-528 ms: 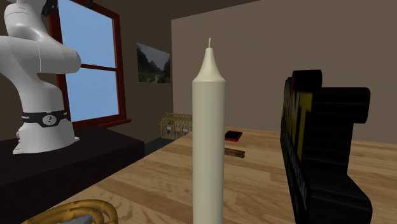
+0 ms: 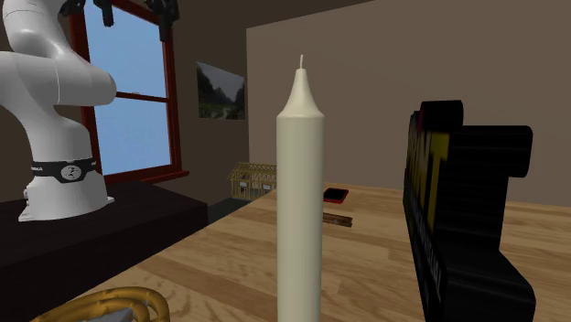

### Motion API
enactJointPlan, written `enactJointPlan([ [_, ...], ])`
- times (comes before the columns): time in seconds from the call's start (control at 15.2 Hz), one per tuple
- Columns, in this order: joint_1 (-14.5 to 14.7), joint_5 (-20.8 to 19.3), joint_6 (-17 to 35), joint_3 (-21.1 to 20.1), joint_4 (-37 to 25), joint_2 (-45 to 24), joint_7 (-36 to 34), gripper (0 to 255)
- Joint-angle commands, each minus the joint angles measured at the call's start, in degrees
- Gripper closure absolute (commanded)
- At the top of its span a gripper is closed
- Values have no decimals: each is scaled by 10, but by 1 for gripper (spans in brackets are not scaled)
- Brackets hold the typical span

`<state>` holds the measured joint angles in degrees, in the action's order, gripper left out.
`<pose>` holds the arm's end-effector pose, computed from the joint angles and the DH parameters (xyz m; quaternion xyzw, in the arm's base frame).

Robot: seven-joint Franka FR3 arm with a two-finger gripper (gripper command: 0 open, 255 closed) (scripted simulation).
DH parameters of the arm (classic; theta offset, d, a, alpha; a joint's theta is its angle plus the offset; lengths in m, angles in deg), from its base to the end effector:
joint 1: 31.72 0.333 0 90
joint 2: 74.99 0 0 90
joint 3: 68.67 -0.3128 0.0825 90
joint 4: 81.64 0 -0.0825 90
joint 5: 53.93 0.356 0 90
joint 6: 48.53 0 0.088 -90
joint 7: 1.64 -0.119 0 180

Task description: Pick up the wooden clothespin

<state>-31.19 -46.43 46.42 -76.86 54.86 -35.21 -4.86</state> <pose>0.3057 0.0706 0.5420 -0.9994 -0.0240 0.0192 0.0178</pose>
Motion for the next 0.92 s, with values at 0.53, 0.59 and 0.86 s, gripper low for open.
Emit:
enactJointPlan([
  [0.53, 16, 11, 173, -81, 0, -166, -57, 0],
  [0.59, 17, 9, 189, -89, -4, -185, -63, 0],
  [0.86, 19, -9, 246, -119, -29, -268, -95, 0],
])
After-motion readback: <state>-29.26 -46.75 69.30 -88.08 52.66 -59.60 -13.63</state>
